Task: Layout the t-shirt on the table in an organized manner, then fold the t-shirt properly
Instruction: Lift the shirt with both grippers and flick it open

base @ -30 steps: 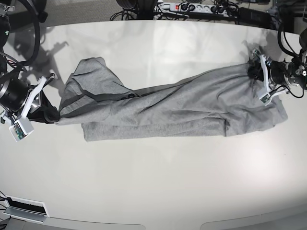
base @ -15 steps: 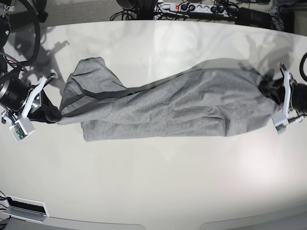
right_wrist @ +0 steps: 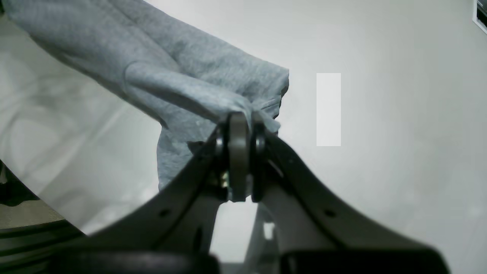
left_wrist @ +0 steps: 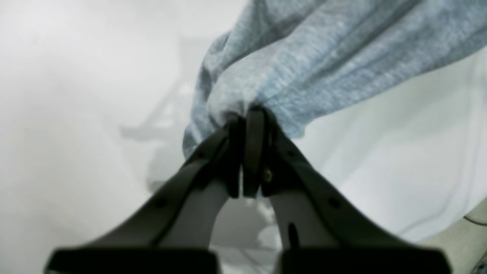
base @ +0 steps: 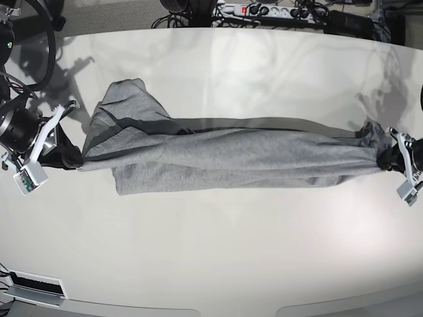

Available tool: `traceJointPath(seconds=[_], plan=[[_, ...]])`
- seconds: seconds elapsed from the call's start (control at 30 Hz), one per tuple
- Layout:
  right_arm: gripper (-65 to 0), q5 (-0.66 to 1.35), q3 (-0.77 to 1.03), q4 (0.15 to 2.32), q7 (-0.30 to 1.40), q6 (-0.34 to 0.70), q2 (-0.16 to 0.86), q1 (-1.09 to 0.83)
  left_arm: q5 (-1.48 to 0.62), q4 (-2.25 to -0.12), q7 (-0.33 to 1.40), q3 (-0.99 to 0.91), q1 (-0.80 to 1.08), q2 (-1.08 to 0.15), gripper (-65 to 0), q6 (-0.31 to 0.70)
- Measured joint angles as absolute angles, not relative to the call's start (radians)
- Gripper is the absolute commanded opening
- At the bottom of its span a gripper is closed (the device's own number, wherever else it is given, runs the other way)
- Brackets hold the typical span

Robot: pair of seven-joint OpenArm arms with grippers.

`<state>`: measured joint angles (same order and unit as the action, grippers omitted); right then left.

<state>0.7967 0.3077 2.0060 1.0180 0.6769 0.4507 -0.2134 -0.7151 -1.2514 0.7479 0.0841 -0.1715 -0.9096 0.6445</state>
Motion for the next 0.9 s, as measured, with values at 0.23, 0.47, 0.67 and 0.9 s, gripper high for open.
traceJointPath(seconds=[0.23,0.47,0.67,0.9], plan=[[-65.0,0.643,0.308,2.006,1.005,0.672,0.45,-0.209,-0.711,-1.176,0.764,0.084,-0.229,-0.902,-65.0,0.644],[-65.0,0.572,0.307,2.005,0.977,0.605,0.448,-0.155,-0.859,-1.175,0.91,0.084,-0.366,-0.906,-65.0,0.648],[-65.0,0.575,0.308,2.004,0.977,0.605,0.456,-0.048,-0.971,-1.175,0.943,0.084,-0.511,-0.906,-65.0,0.69],[-65.0,0.629,0.307,2.004,0.958,0.616,0.503,0.073,-0.984,-1.174,0.857,0.084,-0.657,-0.908,-65.0,0.689]])
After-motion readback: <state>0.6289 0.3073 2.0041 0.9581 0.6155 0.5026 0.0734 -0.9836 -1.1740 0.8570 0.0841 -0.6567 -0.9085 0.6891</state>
